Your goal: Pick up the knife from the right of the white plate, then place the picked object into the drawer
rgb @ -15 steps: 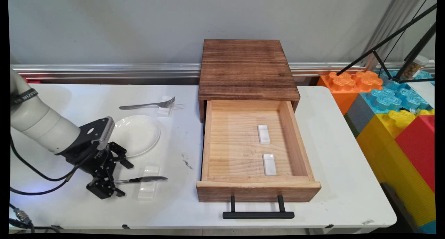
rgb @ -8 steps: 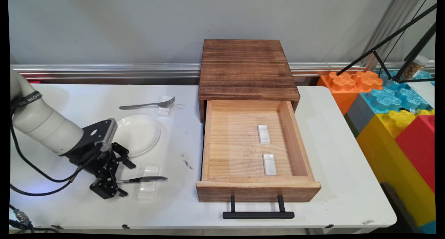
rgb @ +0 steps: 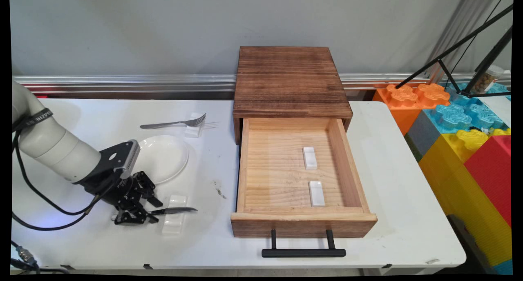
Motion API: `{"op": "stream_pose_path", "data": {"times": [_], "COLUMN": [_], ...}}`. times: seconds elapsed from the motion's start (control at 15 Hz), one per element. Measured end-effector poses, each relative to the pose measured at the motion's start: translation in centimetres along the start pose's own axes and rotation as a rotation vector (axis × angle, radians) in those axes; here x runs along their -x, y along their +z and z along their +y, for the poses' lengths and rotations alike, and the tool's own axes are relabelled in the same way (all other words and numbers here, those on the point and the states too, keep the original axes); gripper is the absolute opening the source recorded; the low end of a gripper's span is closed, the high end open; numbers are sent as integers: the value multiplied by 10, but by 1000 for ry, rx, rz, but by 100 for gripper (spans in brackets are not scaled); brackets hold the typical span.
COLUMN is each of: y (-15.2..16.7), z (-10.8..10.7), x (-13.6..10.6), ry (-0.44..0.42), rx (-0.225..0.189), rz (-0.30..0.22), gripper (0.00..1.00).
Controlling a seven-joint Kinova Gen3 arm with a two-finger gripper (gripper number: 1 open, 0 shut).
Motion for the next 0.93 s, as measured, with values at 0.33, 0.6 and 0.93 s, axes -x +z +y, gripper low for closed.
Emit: {"op": "stream_pose_path", "data": {"times": [0.33, 0.6, 0.93], "y": [0, -2, -14], "z": [1, 0, -5], "x": [0, -1, -6], "ry": [-5, -9, -17], "rx": [7, 13, 15], "rz": [-3, -5, -6], "gripper": [0, 0, 0]}}
